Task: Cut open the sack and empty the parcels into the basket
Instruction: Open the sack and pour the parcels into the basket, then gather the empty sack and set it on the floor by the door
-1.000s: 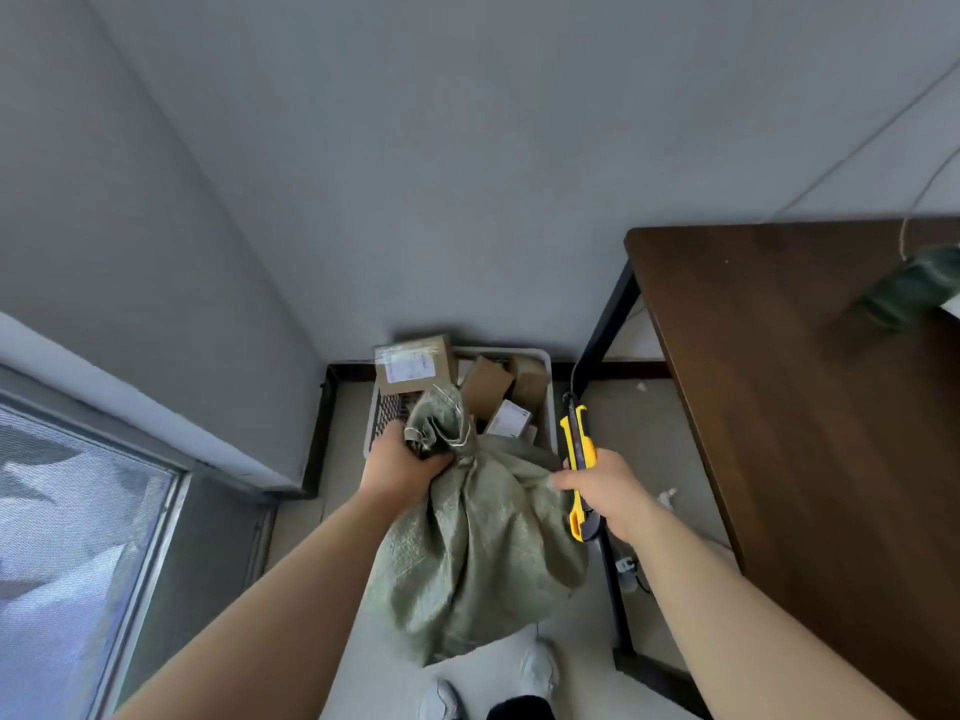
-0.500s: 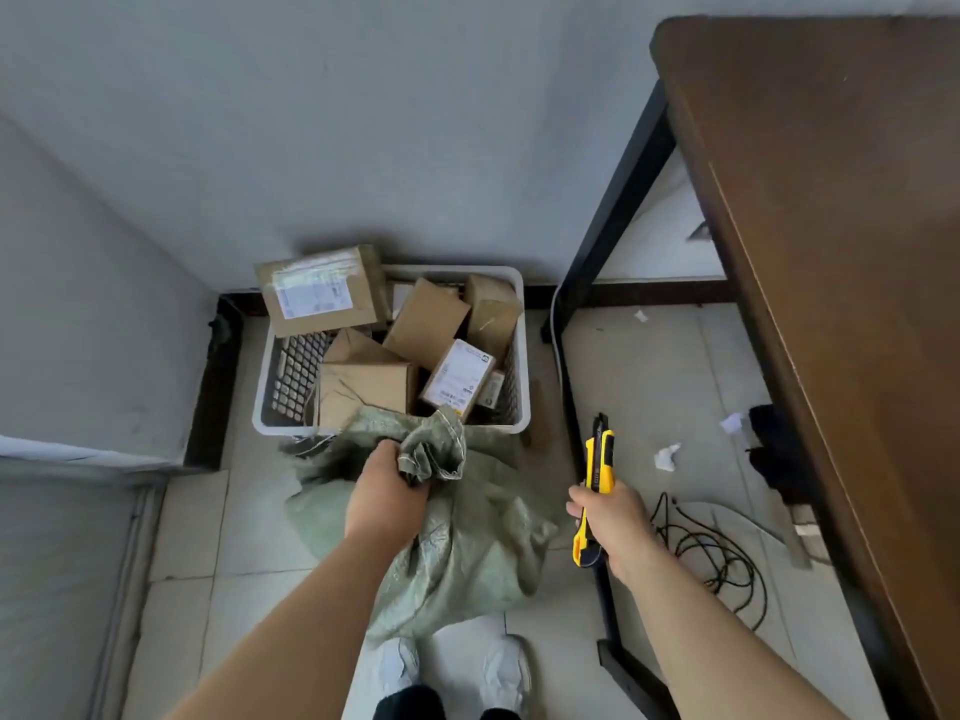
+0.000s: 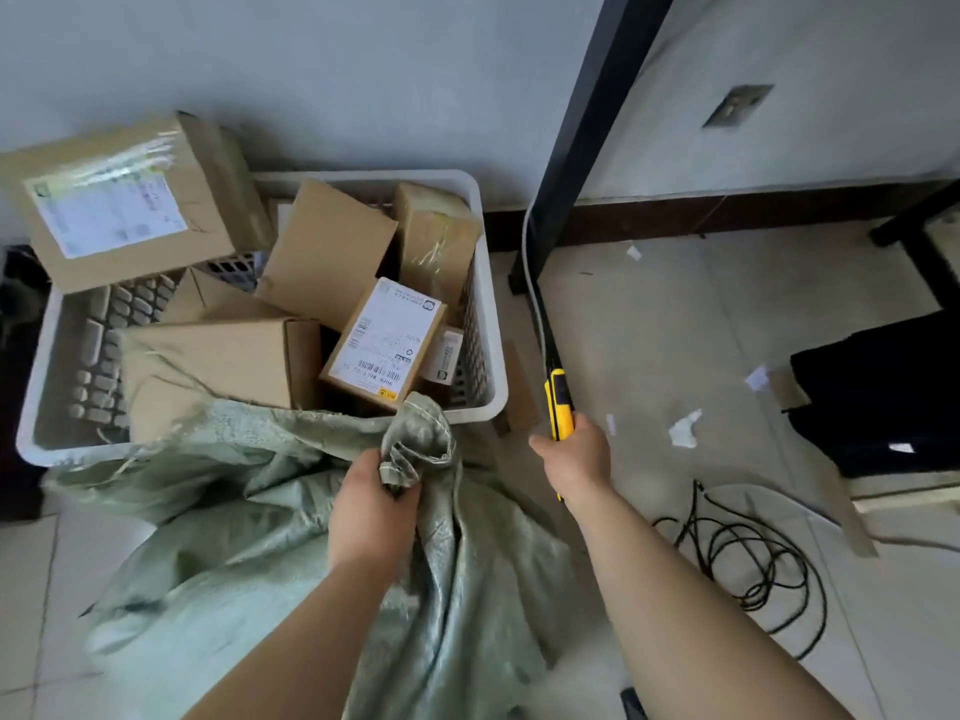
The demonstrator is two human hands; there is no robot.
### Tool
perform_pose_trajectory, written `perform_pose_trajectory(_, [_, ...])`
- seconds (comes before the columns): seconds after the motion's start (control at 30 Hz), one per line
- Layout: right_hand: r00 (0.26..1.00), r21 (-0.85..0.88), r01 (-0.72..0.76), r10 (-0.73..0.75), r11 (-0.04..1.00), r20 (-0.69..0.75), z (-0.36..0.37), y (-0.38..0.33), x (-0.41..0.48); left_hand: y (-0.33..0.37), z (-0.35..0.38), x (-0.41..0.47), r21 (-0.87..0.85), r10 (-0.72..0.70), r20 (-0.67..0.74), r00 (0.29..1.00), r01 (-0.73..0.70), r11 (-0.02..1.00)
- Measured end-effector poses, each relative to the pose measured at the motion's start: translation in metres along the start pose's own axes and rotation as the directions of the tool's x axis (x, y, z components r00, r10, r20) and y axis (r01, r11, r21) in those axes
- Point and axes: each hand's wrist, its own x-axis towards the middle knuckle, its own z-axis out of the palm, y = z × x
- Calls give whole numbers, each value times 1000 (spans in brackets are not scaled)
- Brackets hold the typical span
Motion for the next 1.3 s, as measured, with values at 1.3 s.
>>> perform_pose_trajectory(1.3, [976,57,152,-141,987,-167,-50,-116,-99,42,-98,-41,-53,-55,-140,989,48,997])
